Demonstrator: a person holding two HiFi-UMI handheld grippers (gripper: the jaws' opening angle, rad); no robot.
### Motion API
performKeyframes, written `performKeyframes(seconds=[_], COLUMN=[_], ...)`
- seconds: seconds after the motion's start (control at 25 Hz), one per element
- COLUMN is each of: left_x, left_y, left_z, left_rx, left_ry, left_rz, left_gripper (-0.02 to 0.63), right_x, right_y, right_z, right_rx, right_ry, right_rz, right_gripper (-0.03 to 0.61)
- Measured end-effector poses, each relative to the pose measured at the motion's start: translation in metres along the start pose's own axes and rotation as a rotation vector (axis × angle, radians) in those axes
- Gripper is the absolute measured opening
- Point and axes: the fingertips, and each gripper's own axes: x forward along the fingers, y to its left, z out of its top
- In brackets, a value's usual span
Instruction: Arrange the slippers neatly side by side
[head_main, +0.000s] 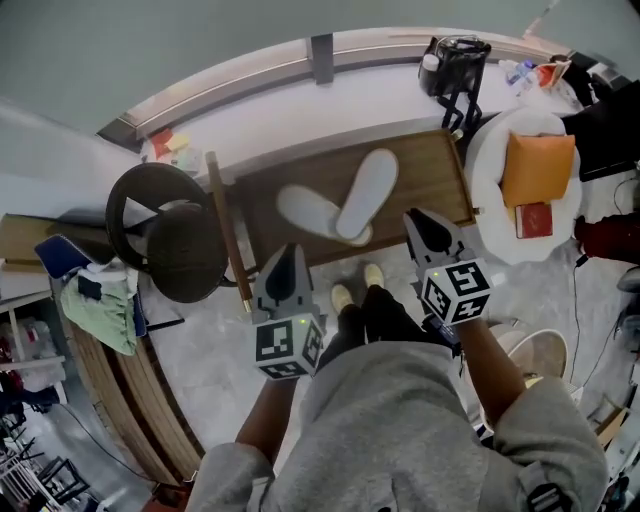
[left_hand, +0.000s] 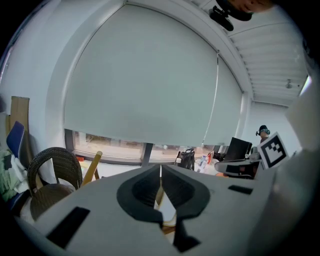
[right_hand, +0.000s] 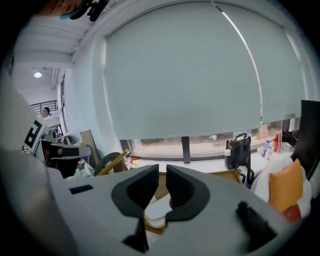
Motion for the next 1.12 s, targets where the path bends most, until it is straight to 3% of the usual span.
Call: performKeyframes(seconds=[0.2,0.32,0.4,0.72,0.92,1.12], left_x=[0.040,0.060,0.072,0.123,0.146,0.160], left_y=[0.002,0.009,0.014,0.026,0.036,0.042], left_z=[-0.009,-0.019,-0.025,-0.066,-0.094,-0.123], left_rx=[0.007,0.005,-0.016,-0.060,-0.066,-0.084], left_ry=[0.052,0.082,0.104,0.172,0.218,0.265], left_rz=[0.020,0.059,0.075,0.122,0.142,0.159], left_gripper=[0.021,0.021,0.021,0.021,0.021,0.021], right_x=[0.040,0.066,0.084,0.141,0.164,0.180], right_y=[-0.031,-0.042,-0.047,-0.061,-0.070,-0.076], right_z=[-0.015,-0.030,-0.039,-0.085,-0.113,-0.142], right_rx=[0.104,0.195,0.231,0.242,0.273,0.370], right_ry=[0.072,0.119,0.147,0.247,0.299,0.340], right_rz=[-0.016,-0.008,-0.006,0.014,-0.022,-0.051], right_gripper=[0.036,0.108,0.117,0.135,0.138,0.140])
